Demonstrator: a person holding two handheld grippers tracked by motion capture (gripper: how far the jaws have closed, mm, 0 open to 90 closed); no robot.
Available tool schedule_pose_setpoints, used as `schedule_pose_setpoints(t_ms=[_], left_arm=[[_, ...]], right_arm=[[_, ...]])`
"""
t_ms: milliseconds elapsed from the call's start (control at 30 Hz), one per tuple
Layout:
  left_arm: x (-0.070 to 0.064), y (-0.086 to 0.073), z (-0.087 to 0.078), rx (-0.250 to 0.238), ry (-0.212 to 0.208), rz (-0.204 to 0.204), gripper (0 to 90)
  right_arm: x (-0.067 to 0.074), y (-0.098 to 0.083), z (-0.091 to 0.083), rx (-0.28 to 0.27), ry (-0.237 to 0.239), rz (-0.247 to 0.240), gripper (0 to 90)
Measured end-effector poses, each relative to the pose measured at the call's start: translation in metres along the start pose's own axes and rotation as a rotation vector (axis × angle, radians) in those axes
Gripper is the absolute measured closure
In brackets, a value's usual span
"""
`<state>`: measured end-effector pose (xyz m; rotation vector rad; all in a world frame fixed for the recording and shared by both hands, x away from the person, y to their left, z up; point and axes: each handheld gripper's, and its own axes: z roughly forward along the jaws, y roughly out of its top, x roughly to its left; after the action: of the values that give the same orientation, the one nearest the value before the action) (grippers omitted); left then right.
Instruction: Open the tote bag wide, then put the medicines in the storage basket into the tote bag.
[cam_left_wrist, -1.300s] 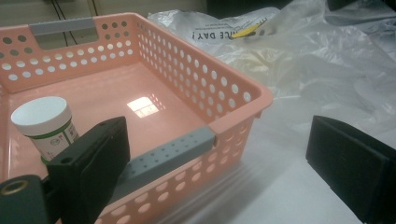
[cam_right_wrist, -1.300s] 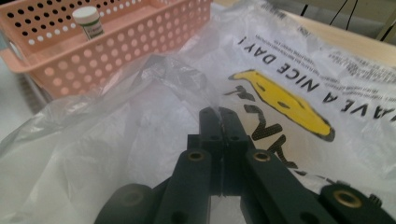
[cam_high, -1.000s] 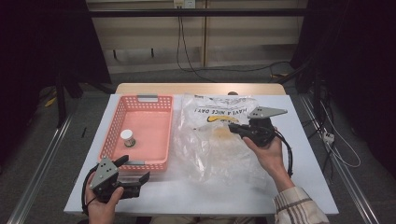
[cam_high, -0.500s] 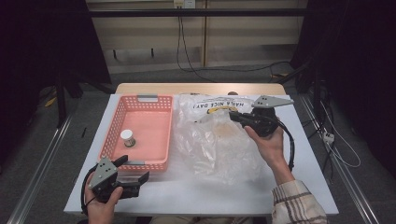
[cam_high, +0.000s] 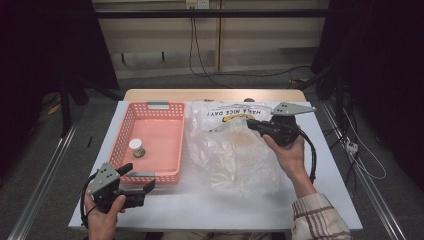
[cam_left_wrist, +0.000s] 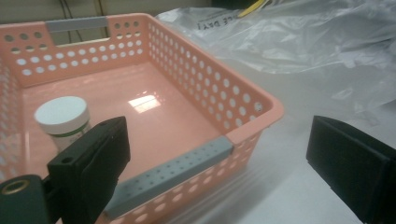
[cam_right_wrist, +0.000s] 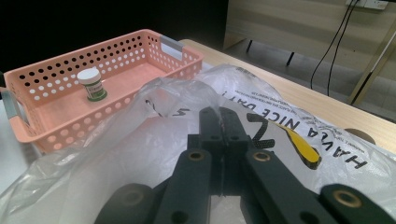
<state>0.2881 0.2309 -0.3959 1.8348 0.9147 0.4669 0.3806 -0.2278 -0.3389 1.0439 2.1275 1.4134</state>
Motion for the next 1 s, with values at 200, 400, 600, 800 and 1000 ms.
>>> schedule_pose_setpoints(t_ms=[200, 400, 600, 800, 1000], left_arm=[[0.011, 0.012, 0.000, 0.053, -0.033, 0.025, 7.7], [0.024, 0.024, 0.005, 0.113, -0.032, 0.050, 9.0], [0.043, 0.036, 0.012, 0.162, -0.014, 0.061, 9.0], [0.061, 0.043, 0.023, 0.200, -0.001, 0.085, 10.9], [0.078, 0.046, 0.039, 0.232, 0.012, 0.069, 10.7]], right_arm=[[-0.002, 0.000, 0.004, 0.004, 0.011, 0.003, 90.0], [-0.002, 0.000, 0.004, 0.008, 0.008, 0.007, 90.0], [0.000, -0.001, 0.004, 0.014, 0.015, 0.001, 90.0], [0.000, -0.003, 0.003, 0.013, 0.027, 0.003, 90.0], [0.000, -0.003, 0.003, 0.015, 0.025, 0.003, 90.0]])
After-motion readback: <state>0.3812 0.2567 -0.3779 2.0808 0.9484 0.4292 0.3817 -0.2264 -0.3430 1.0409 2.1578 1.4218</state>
